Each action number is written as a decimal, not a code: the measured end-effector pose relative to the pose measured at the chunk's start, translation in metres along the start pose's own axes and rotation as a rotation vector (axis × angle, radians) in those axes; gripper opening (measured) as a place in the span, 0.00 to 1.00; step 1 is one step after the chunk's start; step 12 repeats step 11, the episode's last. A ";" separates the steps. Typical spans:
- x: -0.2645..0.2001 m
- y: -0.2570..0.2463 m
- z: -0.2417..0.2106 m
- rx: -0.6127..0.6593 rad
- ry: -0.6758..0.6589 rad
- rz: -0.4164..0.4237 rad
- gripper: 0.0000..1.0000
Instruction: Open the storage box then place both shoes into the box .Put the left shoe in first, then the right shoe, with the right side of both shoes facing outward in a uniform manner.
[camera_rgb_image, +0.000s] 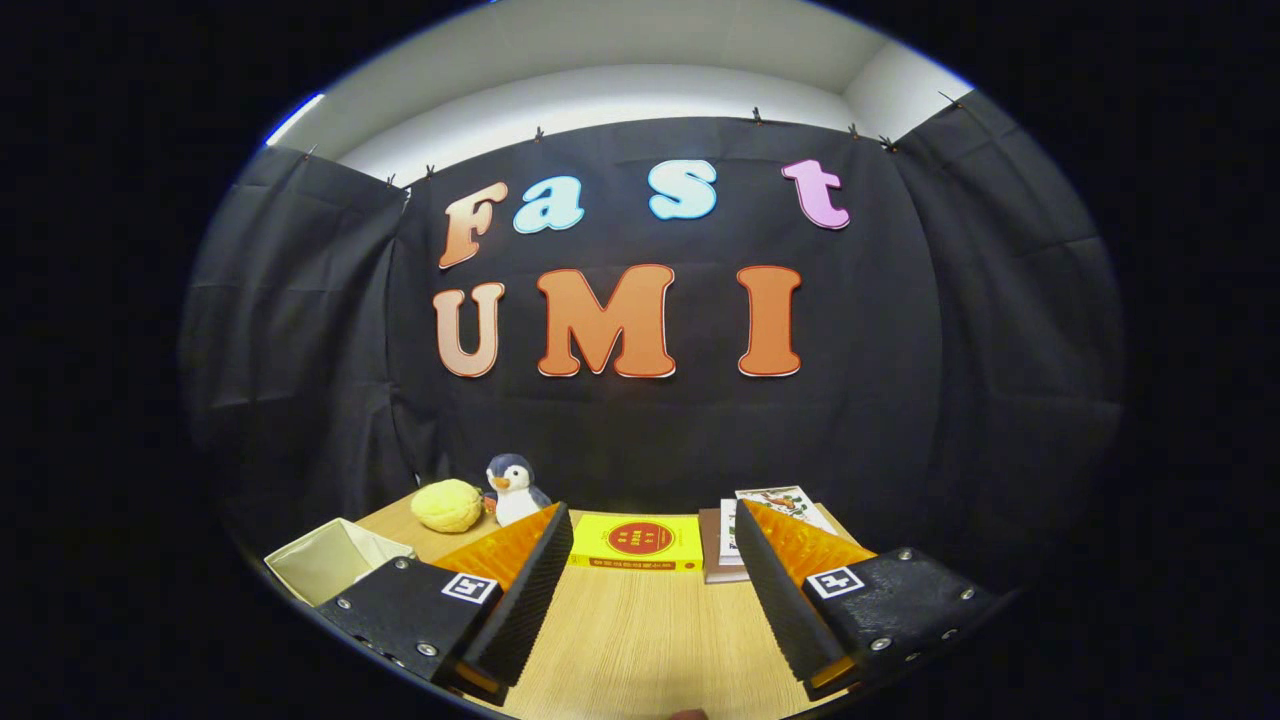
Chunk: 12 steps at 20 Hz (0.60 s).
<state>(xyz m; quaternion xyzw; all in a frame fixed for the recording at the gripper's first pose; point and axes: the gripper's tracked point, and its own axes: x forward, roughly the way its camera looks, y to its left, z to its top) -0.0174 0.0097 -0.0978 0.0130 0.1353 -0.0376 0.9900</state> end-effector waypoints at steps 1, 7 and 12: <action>0.000 -0.001 0.003 -0.001 -0.006 -0.002 0.96; -0.002 0.002 0.013 -0.016 -0.028 0.000 0.97; -0.006 0.009 0.016 -0.027 -0.027 0.007 0.97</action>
